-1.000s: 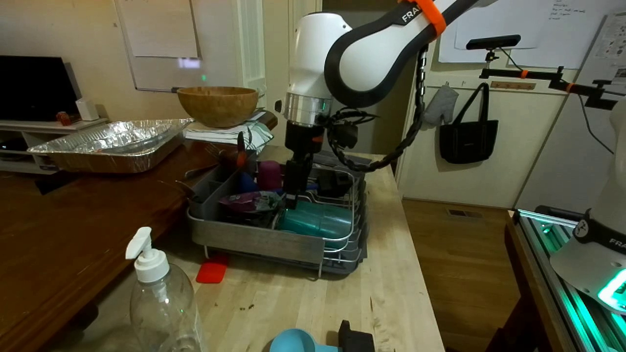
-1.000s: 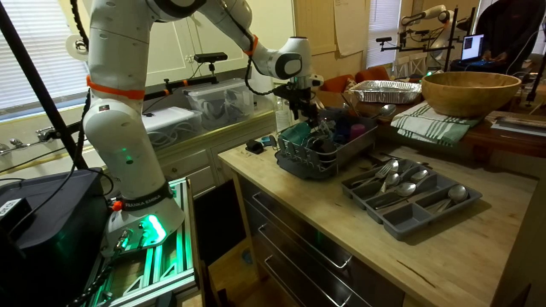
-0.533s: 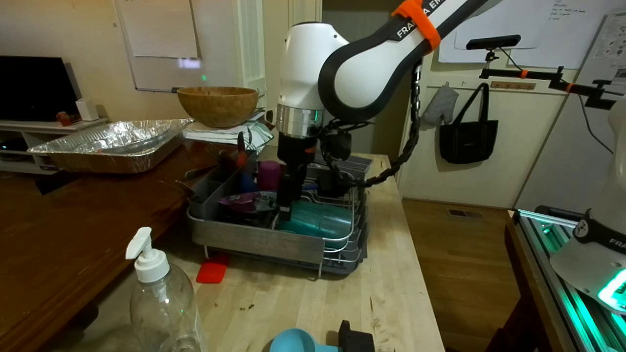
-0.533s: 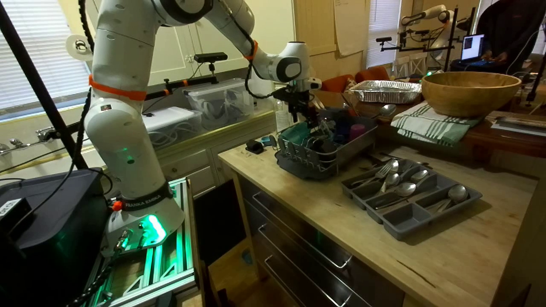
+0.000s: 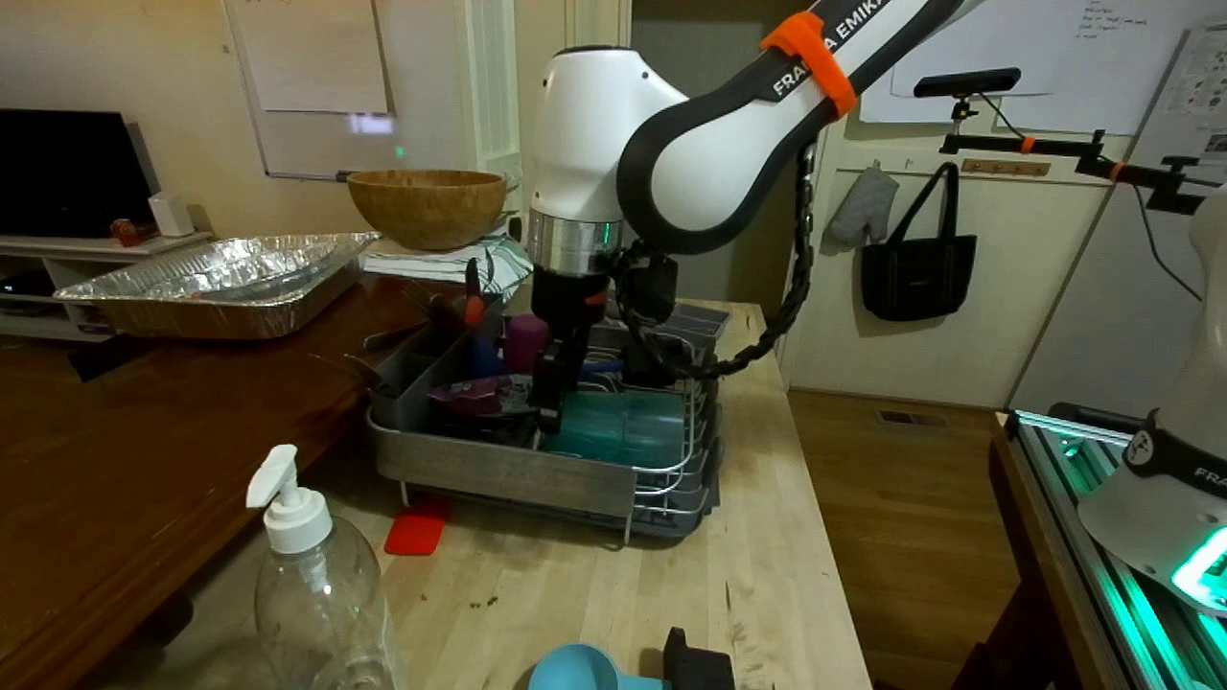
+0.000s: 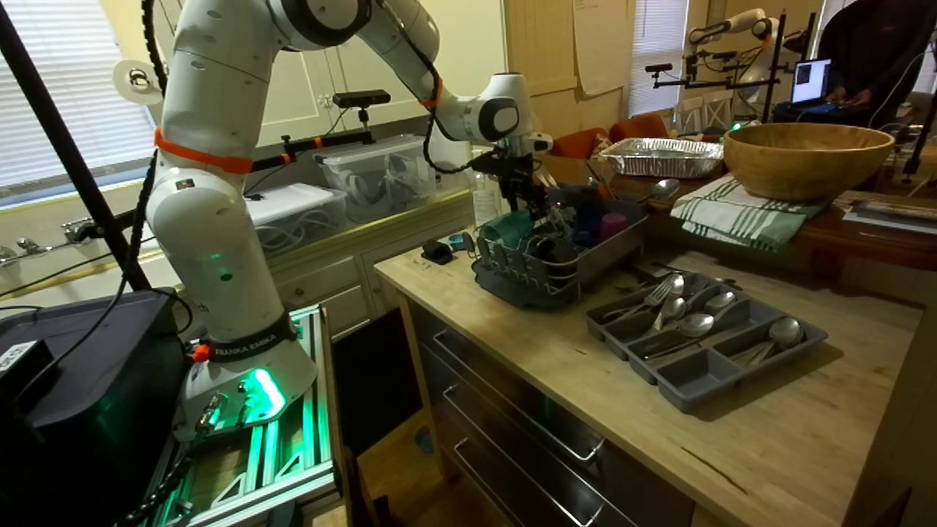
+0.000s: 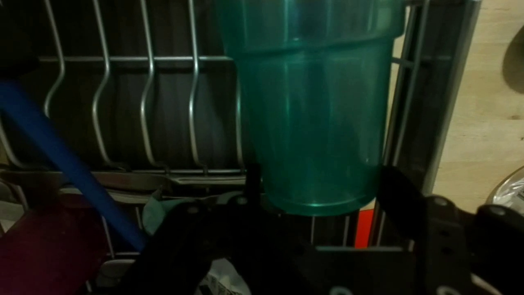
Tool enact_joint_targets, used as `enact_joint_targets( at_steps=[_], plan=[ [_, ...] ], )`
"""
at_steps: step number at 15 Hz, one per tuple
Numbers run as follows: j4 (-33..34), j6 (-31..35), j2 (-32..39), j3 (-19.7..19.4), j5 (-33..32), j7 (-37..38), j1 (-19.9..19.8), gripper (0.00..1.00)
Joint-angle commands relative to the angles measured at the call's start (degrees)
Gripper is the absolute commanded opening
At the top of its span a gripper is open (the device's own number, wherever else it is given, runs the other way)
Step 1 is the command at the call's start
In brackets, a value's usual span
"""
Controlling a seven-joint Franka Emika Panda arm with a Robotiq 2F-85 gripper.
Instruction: Put the green cup upside down then remove the sachet from the dish rack and put it on the right side of the counter.
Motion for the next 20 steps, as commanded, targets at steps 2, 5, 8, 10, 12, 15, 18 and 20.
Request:
enact_joint_targets(
  at_steps=[2, 5, 8, 10, 12, 15, 18, 20],
  plan=[
    [-2.9, 3.9, -3.6, -1.2, -2.2, 4.0, 1.0, 0.47],
    [-7.7, 11.8, -8.2, -1.3, -1.5, 5.5, 0.4, 0.47],
    [-11.8, 18.3, -12.1, -1.6, -1.1, 6.4, -0.1, 0.47],
    [-14.5, 22.3, -14.4, -1.4, -0.9, 5.9, -0.5, 0.47],
    [-16.5, 26.3, -15.5, -0.8, -0.5, 4.8, -0.8, 0.47],
    [-18.1, 31.4, -15.5, 1.0, 1.5, 2.5, -1.4, 0.47],
    [-18.6, 32.4, -14.4, 4.6, 5.4, -1.4, -2.9, 0.47],
    [-18.5, 31.7, -13.7, 7.2, 8.5, -4.4, -4.2, 0.47]
  ],
)
